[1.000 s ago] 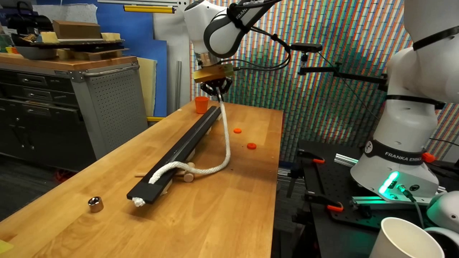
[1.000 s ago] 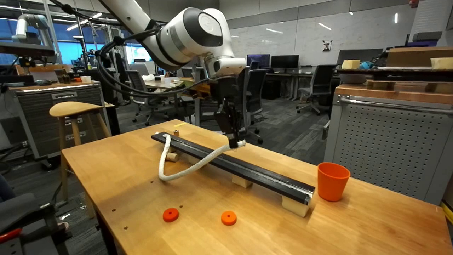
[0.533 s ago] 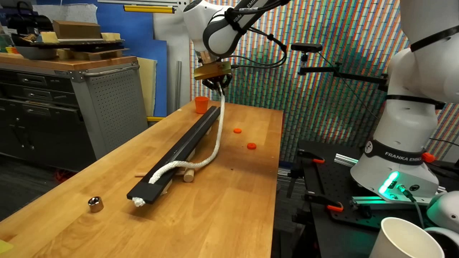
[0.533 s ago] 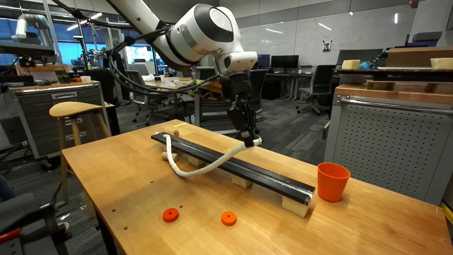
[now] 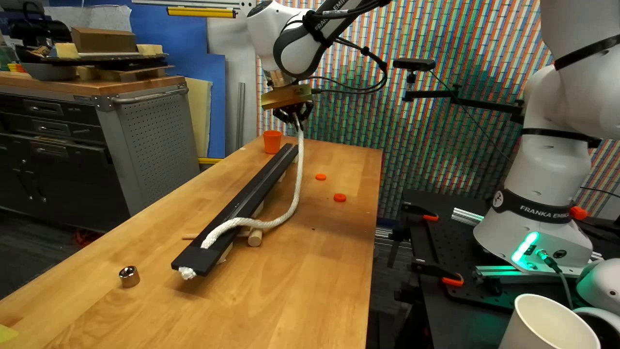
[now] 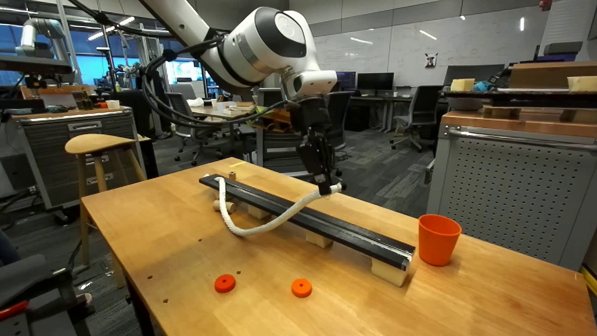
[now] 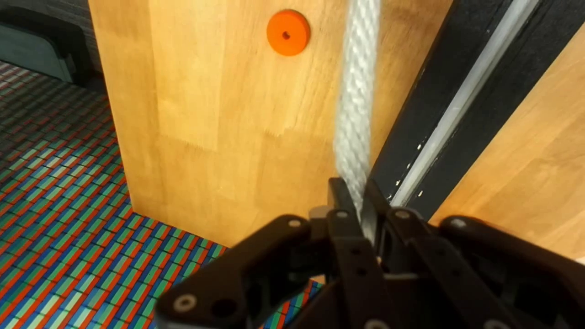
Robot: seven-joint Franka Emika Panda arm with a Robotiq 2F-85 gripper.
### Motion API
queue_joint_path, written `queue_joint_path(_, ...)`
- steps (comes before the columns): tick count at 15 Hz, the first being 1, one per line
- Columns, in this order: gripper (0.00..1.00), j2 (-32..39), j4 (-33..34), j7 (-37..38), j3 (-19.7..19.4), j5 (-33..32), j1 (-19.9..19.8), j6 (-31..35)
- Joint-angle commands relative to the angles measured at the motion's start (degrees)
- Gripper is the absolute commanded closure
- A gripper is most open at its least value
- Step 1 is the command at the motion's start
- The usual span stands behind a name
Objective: Align the rope along the middle of the black object
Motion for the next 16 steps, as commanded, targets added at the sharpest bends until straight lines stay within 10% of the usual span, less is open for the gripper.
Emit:
queue_joint_path(1, 0.97, 2.9, 3.9, 1.6, 0.4, 1.7, -1.4, -1.6)
queue_joint_path(16, 0.97, 19.6, 27.2, 8.5, -1.2, 11.6, -8.0, -9.5)
